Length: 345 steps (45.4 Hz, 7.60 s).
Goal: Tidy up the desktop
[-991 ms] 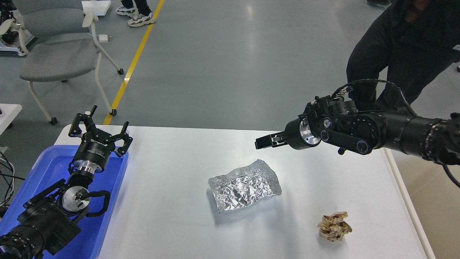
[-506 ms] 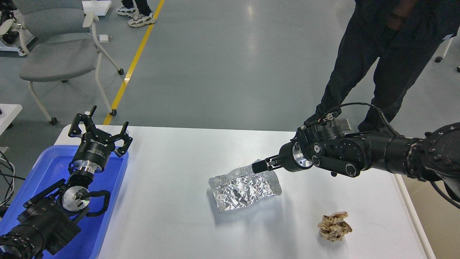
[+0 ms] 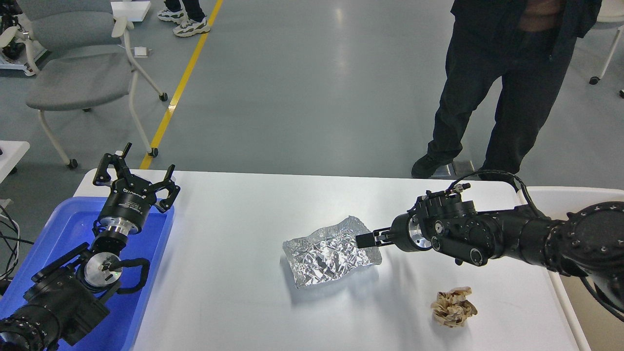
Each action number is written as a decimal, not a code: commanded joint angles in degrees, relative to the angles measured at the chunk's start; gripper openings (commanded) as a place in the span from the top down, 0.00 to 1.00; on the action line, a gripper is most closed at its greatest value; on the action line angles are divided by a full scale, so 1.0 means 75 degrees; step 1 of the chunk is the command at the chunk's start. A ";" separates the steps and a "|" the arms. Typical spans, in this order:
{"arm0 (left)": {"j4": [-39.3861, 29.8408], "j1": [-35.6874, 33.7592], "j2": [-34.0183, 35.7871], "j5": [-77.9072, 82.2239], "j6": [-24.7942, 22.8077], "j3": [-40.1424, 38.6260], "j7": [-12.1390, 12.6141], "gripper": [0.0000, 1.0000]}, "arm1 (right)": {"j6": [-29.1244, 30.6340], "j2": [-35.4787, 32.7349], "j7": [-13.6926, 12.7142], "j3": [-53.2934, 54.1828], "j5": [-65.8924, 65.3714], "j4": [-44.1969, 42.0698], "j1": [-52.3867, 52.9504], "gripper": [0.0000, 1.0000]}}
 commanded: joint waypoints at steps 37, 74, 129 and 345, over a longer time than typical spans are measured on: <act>0.0000 -0.0012 -0.0001 0.0000 0.0004 0.0002 0.0000 0.00 | -0.1125 0.0398 0.0018 0.0311 -0.0043 -0.0170 -0.0721 0.08; 0.0000 -0.0012 -0.0001 0.0000 0.0004 0.0002 0.0000 0.00 | -0.1254 0.0410 0.0007 0.0194 -0.0489 -0.0439 -0.0850 1.00; 0.0000 0.0000 -0.0001 0.0000 -0.0007 -0.0010 0.0000 0.00 | -0.0047 -0.2624 0.0218 -0.0872 0.0917 0.3391 0.2781 1.00; 0.0000 0.0012 -0.0001 -0.0012 0.0004 0.0002 -0.0011 0.00 | 0.1184 -0.4079 -0.0556 0.7612 0.9508 0.0005 -0.1156 0.00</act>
